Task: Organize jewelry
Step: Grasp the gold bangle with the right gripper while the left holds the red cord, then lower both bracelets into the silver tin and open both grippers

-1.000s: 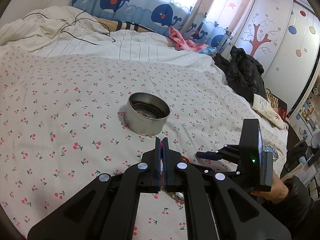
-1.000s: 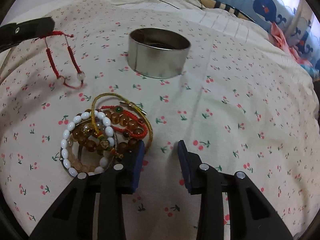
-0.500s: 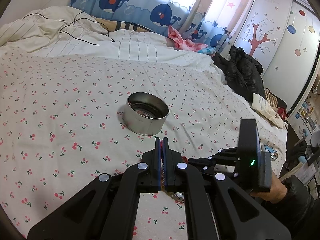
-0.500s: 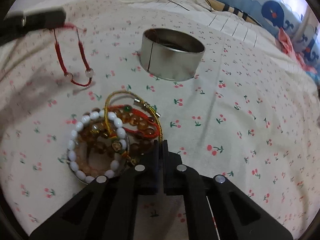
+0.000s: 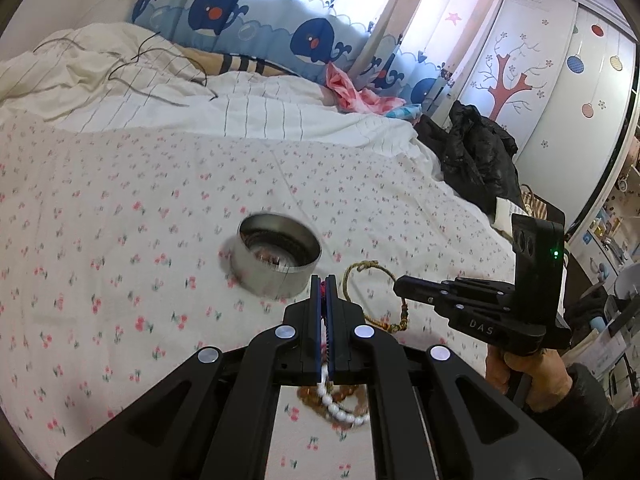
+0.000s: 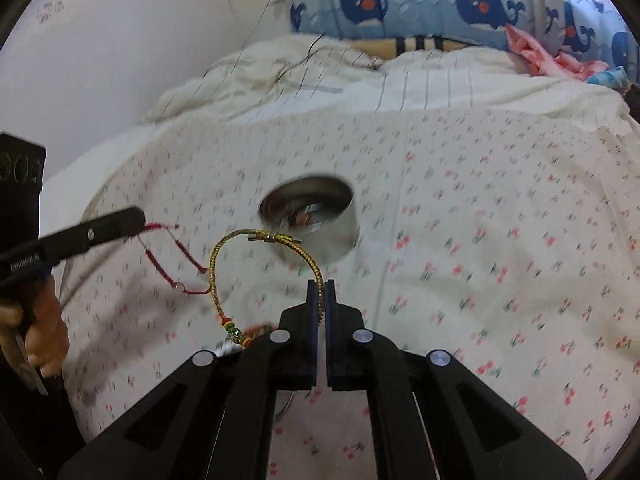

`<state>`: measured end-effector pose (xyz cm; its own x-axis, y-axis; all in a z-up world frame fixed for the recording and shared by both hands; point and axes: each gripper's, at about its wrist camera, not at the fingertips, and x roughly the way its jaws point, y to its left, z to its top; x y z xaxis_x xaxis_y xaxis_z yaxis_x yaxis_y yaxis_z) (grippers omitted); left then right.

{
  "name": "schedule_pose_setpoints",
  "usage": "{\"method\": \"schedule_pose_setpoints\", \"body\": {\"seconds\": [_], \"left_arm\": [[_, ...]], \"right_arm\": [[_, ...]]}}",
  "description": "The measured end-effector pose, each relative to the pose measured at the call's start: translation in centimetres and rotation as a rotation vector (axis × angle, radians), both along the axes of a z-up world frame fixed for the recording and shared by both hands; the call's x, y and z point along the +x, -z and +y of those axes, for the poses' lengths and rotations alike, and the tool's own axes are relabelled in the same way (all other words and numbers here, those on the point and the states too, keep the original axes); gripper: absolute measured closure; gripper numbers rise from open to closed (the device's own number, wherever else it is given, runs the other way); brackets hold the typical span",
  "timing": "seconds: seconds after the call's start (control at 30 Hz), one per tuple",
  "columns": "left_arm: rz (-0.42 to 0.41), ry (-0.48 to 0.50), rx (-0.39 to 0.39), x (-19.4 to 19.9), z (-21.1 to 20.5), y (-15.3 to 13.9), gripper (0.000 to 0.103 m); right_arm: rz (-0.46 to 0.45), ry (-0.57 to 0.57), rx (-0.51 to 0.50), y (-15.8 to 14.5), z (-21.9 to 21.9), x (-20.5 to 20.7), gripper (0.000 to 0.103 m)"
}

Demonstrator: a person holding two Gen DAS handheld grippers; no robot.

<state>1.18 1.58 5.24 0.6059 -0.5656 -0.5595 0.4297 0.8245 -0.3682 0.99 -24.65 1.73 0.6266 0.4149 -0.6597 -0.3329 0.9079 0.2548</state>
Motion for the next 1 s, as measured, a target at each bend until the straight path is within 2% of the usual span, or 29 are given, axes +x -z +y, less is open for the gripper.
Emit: {"method": "schedule_pose_setpoints", "body": {"seconds": [0.17,0.3,0.4,0.53,0.63,0.73,0.8,0.87,0.93,1.0], "left_arm": [[-0.032,0.02,0.004,2.6,-1.7,-1.7,0.102],[-0.024,0.037,-0.021,5.6,-3.1,-2.4,0.102],[0.0,0.041,-0.041,7.8,-4.0,-1.8,0.102],[0.049,0.026,-0.037,10.2,-4.9,0.5,0.102],[0.102,0.008,0.017,11.6,-5.4,2.9,0.101],[0.115,-0.049,0.154,12.0,-5.9,4.5,0.1],[0.098,-0.08,0.221,11.7,-5.8,4.7,0.095],[0.072,-0.103,0.246,11.2,-5.3,4.1,0.077],[0.04,-0.137,0.26,10.7,-4.5,3.2,0.064],[0.013,-0.157,0.257,10.0,-3.6,2.1,0.059]], "right_arm": [[-0.012,0.034,0.001,-0.6,-0.9,1.9,0.1],[-0.023,0.056,-0.002,-1.1,-1.6,3.2,0.1],[-0.027,0.071,-0.004,-1.1,-2.2,4.1,0.1],[-0.018,0.091,0.007,-0.8,-3.0,4.9,0.1],[-0.012,0.091,-0.003,-0.6,-3.0,5.2,0.1],[-0.01,0.079,-0.023,-0.4,-2.4,5.6,0.1],[-0.01,0.069,-0.043,-0.3,-1.7,6.1,0.1],[-0.017,0.059,-0.075,-0.3,-0.8,6.7,0.1],[-0.032,0.04,-0.116,-0.4,0.5,7.4,0.1],[-0.04,0.022,-0.144,-0.5,1.7,7.9,0.1]]}}
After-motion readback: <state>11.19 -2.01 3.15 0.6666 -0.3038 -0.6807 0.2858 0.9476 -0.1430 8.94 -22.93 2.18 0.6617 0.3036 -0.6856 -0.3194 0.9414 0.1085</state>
